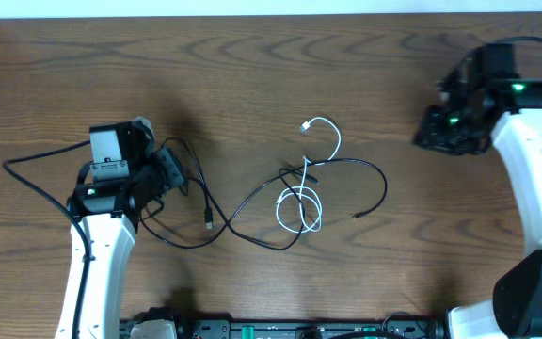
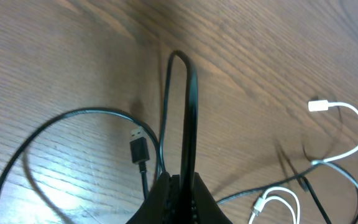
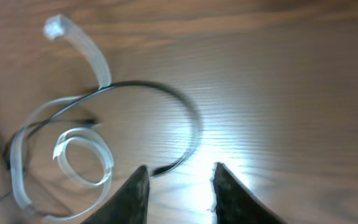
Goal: Untangle cables
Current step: 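Pull both grippers outward, spreading the black and white cables, then move both grippers back toward the center cables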
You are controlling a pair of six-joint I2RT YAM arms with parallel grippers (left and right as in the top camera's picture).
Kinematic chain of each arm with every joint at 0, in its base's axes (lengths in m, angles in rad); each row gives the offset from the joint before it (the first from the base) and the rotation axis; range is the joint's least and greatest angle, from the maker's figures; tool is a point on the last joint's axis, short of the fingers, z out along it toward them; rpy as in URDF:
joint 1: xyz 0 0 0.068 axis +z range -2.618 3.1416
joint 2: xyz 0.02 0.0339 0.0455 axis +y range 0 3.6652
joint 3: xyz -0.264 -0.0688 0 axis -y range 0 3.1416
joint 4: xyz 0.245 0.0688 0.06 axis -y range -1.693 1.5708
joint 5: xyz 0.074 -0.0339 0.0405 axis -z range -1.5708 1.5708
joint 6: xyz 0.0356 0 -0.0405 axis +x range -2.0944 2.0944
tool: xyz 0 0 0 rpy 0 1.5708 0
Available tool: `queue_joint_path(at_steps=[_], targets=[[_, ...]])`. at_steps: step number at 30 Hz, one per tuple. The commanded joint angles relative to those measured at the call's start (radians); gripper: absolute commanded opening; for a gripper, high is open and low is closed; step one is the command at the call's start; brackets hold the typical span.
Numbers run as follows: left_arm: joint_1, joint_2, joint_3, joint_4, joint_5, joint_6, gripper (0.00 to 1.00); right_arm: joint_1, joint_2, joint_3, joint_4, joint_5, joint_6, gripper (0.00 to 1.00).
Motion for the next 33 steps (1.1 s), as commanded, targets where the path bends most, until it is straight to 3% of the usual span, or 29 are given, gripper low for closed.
queue_joint_path(at_steps=[1,6,9,20,25,27,30,33], targets=[[-0.01,0.0,-0.004,-0.019,0.027,0.006,0.08,0.089,-0.021,0.009,-0.005,-0.106,-0.071,0.35],[-0.01,0.021,-0.004,-0.041,0.027,0.006,0.08,0.243,-0.018,-0.006,0.007,-0.105,-0.066,0.42],[-0.01,0.034,-0.004,-0.042,0.027,0.006,0.08,0.325,-0.017,-0.027,0.05,-0.085,0.008,0.45],[-0.021,0.043,-0.004,-0.048,0.038,0.006,0.08,0.521,-0.014,-0.223,0.389,-0.001,0.383,0.49],[-0.131,0.046,-0.004,-0.047,0.037,0.006,0.08,0.562,-0.01,-0.354,0.598,-0.002,0.484,0.49],[-0.173,0.054,-0.004,-0.047,0.033,0.006,0.08,0.573,-0.01,-0.388,0.656,-0.002,0.504,0.44],[-0.23,0.077,-0.004,-0.044,0.034,0.006,0.09,0.588,-0.01,-0.43,0.726,-0.001,0.543,0.2],[-0.275,0.1,-0.004,-0.043,0.034,0.005,0.27,0.595,-0.007,-0.452,0.753,0.001,0.555,0.09]])
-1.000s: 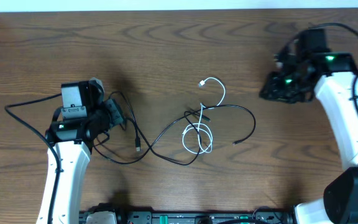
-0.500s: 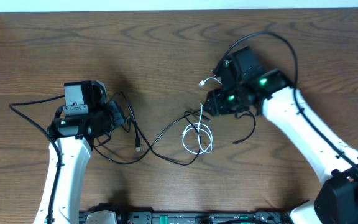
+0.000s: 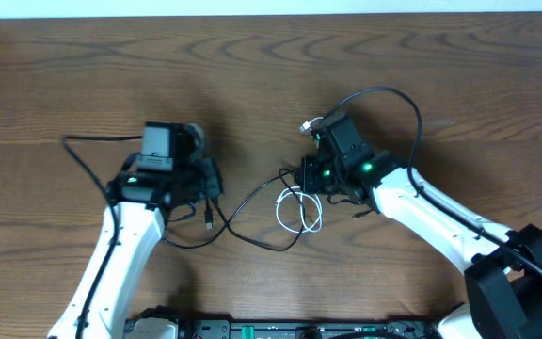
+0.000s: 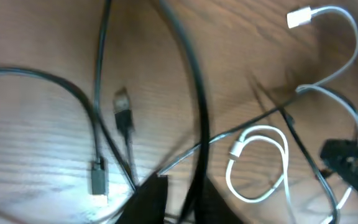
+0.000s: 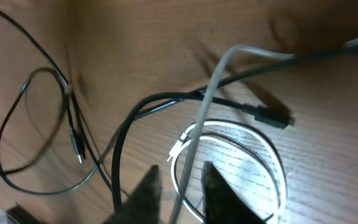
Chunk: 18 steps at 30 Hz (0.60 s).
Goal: Untangle cables
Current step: 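Move both grippers back toward the center cables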
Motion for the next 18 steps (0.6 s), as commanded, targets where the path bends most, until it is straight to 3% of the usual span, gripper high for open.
queue_joint_path(at_steps=[1,5,14,18], targets=[[-0.055,0.037,-0.004,-0.003,0.011,0.01,0.34,0.014,-0.006,-0.025,0.014,0.013,0.048,0.05],[-0.122,0.067,-0.004,0.0,0.013,0.005,0.55,0.014,-0.006,-0.026,0.011,0.023,0.048,0.01],[-0.336,0.075,-0.004,0.0,0.04,0.007,0.57,0.013,-0.006,-0.026,0.013,0.062,0.074,0.01],[-0.43,0.098,-0.004,0.008,0.034,0.01,0.57,-0.034,-0.006,-0.021,0.089,0.029,0.107,0.01]])
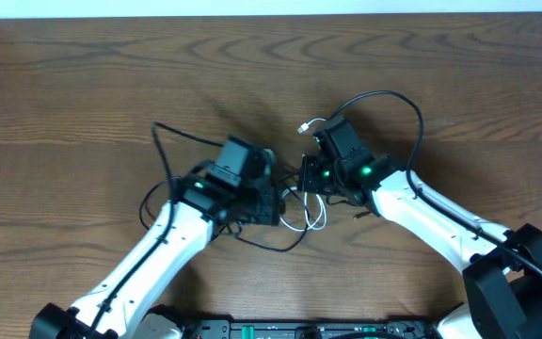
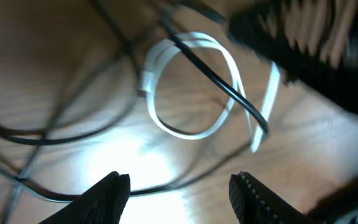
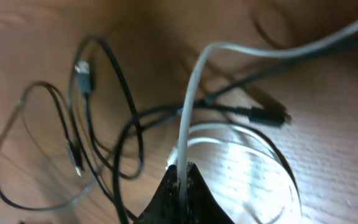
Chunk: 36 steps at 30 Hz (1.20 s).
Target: Untangle cables
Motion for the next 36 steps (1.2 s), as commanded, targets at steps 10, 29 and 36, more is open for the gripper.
queue_joint_path(at_steps=[10,29,36], targets=[[-0.118,0.142,-0.004,0.045,0.006,0.009,0.56,-0.16,-0.006,0.022,0.284,-0.318,0.144,0.01],[-0.2,0.176,-0.004,0.249,0.007,-0.003,0.62,-0.166,-0.006,0.022,0.307,-0.383,0.284,0.01],[-0.204,0.176,-0.004,0.264,-0.12,-0.022,0.22,-0.166,-0.006,0.022,0.404,-0.483,0.376,0.01]])
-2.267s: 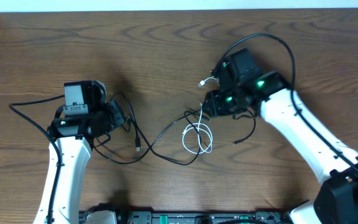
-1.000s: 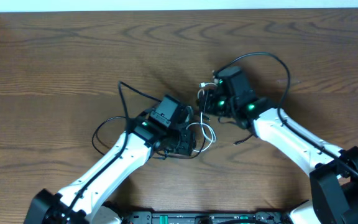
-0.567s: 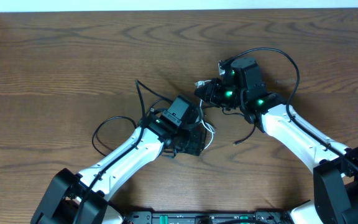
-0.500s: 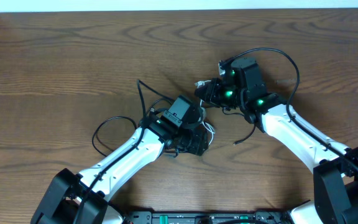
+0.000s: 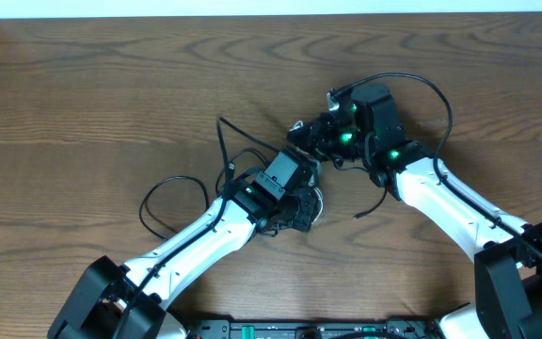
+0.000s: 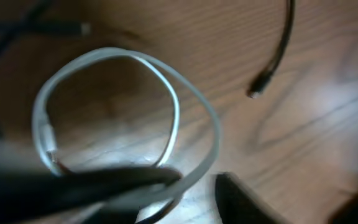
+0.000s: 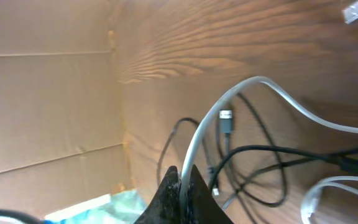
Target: Untangle cables
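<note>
A white cable and a black cable lie crossed mid-table. My right gripper point(image 5: 316, 134) is shut on the white cable point(image 7: 272, 93) below its plug point(image 5: 332, 94), with the end raised toward the table's far side. The white cable's coil point(image 6: 166, 106) lies under my left gripper point(image 5: 301, 202). That gripper stands open with the coil's edge and a blurred black strand between its fingers. The black cable point(image 5: 163, 193) loops off to the left. One black end point(image 6: 255, 93) lies right of the coil, and a silver-tipped USB plug point(image 7: 225, 118) lies among the black loops.
A tall black loop point(image 5: 222, 141) stands behind the left arm. A brown cardboard wall point(image 7: 42, 93) borders the table's left edge, with something teal point(image 7: 73, 208) beside it. Both forearms meet at the table's middle.
My right gripper, still shut on the white cable, has moved toward the far side and lifted the plug end. My left gripper has shifted right onto the white coil.
At first my left gripper was shut on the black cable at the far left and the right stood open at the far right. Then both were nearer the tangle. The right shut on the white cable while the left, open, reached the coil. Now the white end is raised.
</note>
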You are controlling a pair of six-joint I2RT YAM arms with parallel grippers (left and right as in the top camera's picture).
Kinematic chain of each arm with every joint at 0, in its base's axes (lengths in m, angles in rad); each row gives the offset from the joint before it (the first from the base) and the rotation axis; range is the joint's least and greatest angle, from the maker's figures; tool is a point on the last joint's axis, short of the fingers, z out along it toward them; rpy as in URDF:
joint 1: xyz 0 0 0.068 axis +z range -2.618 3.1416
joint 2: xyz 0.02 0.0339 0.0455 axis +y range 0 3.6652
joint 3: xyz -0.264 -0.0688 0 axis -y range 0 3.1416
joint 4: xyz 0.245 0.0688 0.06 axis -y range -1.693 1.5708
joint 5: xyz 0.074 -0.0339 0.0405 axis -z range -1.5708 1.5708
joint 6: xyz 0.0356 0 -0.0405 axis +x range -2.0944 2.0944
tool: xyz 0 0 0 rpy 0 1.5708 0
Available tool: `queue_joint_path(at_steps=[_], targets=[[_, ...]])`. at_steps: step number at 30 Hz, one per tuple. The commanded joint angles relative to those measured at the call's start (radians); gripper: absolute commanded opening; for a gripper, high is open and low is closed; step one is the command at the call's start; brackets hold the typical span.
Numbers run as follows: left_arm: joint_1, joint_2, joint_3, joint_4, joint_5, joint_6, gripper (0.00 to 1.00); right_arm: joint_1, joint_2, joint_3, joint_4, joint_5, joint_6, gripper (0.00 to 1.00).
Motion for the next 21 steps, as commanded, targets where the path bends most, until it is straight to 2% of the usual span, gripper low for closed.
queue_joint_path(at_steps=[1,3,4,12,21], targets=[[-0.002,0.001,-0.003,0.013,-0.079,-0.005,0.19,-0.002,-0.006,0.018,0.024,-0.07,0.072,0.01],[-0.002,0.001,-0.003,0.02,-0.079,-0.005,0.08,-0.002,-0.006,0.018,0.031,-0.071,0.086,0.01],[-0.002,0.001,-0.003,0.019,-0.09,-0.004,0.08,-0.005,-0.006,0.018,0.031,-0.077,0.099,0.01],[-0.001,-0.04,-0.003,-0.035,-0.186,0.0,0.08,-0.069,-0.006,0.018,0.024,-0.063,0.083,0.01],[0.016,-0.181,-0.003,-0.132,-0.277,0.0,0.07,-0.217,-0.006,0.018,-0.079,0.025,-0.051,0.01]])
